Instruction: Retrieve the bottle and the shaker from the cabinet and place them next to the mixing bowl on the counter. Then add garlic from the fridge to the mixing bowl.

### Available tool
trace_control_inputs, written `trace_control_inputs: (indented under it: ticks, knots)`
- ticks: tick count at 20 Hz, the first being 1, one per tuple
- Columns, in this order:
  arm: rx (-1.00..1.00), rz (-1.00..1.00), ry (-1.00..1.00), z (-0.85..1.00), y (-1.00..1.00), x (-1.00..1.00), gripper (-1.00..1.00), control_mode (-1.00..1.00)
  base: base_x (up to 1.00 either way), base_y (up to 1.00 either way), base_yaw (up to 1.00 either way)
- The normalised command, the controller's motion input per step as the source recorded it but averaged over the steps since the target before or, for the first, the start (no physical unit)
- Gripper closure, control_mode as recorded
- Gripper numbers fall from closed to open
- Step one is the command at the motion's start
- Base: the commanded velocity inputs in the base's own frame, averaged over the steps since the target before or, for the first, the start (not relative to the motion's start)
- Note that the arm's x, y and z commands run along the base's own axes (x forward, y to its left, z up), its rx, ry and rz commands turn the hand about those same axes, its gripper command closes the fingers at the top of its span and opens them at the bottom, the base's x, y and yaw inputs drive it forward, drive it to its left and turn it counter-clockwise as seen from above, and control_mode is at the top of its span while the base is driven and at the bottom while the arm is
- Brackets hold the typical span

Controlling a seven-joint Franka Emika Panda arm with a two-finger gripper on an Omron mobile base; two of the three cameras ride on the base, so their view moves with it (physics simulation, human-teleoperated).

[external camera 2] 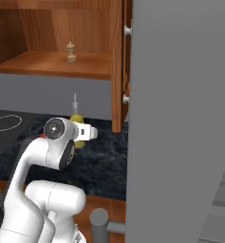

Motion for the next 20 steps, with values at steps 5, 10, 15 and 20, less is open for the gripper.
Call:
trace_control_inputs:
  ticks: [5, 10, 15, 20]
  knots:
    - [0.00, 0.16, -0.03, -0.59, 0.00, 0.31, 1.00, -1.00, 0.00, 0.00, 0.00]
    - [0.00, 0.09, -0.03, -0.52, 0.00, 0.29, 1.00, -1.00, 0.00, 0.00, 0.00]
    - [0.00, 0.06, -0.12, -0.32, 0.00, 0.23, 1.00, -1.00, 0.00, 0.00, 0.00]
    - [0.00, 0.02, -0.18, -0.24, 0.00, 0.19, 1.00, -1.00, 0.00, 0.00, 0.00]
